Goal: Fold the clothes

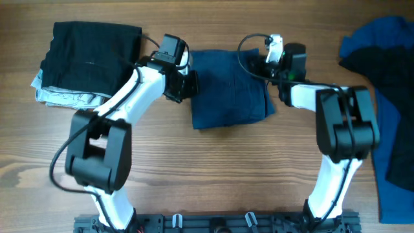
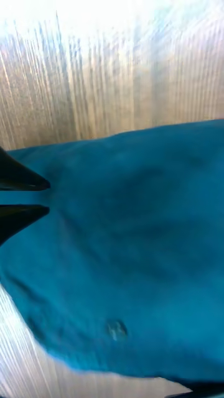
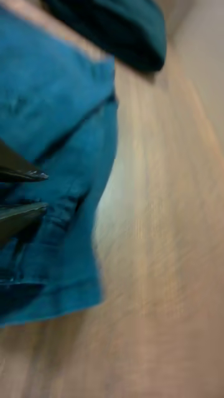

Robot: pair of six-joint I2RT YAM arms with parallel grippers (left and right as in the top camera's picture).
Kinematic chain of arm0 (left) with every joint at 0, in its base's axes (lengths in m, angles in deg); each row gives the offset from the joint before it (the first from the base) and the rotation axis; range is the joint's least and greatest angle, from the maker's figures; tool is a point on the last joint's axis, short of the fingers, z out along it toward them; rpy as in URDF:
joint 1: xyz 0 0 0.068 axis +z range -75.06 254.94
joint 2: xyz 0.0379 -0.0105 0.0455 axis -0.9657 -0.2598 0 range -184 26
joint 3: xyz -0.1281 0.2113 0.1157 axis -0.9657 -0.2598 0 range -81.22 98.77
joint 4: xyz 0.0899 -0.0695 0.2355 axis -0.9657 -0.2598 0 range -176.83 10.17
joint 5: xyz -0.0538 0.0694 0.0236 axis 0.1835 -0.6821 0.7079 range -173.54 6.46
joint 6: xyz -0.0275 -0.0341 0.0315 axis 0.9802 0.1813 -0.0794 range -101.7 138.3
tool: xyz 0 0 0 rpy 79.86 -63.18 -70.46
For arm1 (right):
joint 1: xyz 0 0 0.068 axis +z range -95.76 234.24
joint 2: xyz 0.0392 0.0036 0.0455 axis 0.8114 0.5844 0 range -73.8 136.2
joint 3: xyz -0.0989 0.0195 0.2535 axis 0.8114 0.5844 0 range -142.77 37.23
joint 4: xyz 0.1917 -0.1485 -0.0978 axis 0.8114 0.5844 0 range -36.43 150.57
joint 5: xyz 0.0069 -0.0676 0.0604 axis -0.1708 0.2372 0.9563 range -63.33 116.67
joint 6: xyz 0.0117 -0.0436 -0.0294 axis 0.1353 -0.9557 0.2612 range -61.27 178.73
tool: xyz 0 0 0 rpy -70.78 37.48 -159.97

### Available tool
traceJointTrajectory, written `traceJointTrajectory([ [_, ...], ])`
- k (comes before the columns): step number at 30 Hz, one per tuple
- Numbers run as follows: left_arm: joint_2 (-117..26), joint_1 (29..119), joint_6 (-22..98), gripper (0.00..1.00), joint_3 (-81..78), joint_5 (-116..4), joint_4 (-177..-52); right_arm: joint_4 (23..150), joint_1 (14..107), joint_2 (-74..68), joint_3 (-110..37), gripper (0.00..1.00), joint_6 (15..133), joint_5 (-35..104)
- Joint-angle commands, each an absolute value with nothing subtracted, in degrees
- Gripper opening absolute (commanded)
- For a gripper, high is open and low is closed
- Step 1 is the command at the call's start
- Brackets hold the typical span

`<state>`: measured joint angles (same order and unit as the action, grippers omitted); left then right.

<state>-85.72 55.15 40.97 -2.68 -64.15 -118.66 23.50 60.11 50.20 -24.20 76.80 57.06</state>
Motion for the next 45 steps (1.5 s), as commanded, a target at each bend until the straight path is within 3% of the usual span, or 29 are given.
traceJointTrajectory([
  [1,-90.4,53.4,41.5,0.08,-3.6,-62.7,-118.2,21.8,60.2,53.7,-24.3,0.1,81.2,51.9],
  [7,-97.2,51.4,41.5,0.04,-3.6,-62.7,-115.0,21.3,60.2,54.2,-24.5,0.06,81.2,52.9],
  [14,-88.6,51.6,41.5,0.04,-1.2,-65.3,-116.6,28.9,58.1,46.4,-32.3,0.04,84.9,71.0],
  [21,-75.6,51.7,41.5,0.08,0.3,-78.8,-109.0,58.7,57.8,28.9,-33.8,0.04,77.6,73.1],
  [25,-76.2,52.4,41.3,0.16,0.3,-81.3,-104.3,75.9,57.9,24.0,-33.7,0.04,71.0,70.4],
  [29,-80.6,53.7,41.1,0.16,0.3,-81.3,-99.3,87.8,58.2,24.4,-32.8,0.04,64.5,65.1],
  [34,-89.3,55.1,41.1,0.15,0.3,-81.2,-91.1,89.2,58.4,25.2,-26.6,0.04,63.7,56.0],
  [45,-101.0,55.5,41.1,0.15,0.3,-80.9,-83.1,78.3,58.4,25.5,-14.9,0.04,65.3,56.0],
])
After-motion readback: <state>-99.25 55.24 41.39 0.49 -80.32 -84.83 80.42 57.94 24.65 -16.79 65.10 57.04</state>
